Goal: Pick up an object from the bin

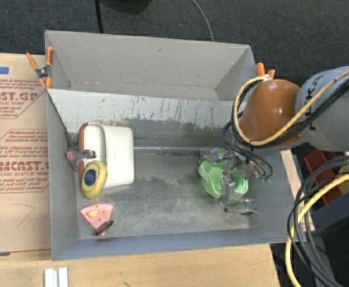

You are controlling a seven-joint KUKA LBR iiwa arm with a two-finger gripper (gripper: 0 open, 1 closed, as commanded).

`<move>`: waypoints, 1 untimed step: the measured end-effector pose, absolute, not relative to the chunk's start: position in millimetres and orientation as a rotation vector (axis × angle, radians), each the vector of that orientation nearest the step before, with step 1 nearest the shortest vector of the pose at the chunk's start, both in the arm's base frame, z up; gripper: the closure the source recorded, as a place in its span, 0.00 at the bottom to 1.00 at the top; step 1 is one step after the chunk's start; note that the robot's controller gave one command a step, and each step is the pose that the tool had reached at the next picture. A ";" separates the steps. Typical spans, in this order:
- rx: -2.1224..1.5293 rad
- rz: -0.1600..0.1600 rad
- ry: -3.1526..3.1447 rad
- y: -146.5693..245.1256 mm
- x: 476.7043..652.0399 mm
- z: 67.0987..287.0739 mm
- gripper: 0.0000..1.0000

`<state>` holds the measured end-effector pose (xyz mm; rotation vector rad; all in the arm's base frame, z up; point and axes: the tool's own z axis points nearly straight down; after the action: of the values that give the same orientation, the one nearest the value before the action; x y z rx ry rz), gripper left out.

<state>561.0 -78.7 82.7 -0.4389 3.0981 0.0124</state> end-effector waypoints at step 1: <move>-0.439 0.013 3.098 -78.6 561.0 82.8 1.00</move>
Offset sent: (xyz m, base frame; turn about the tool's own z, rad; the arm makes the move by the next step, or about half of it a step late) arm 0.0066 -0.0009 -0.0127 -0.0173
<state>561.0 -78.6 82.8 -0.4390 3.0981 0.0128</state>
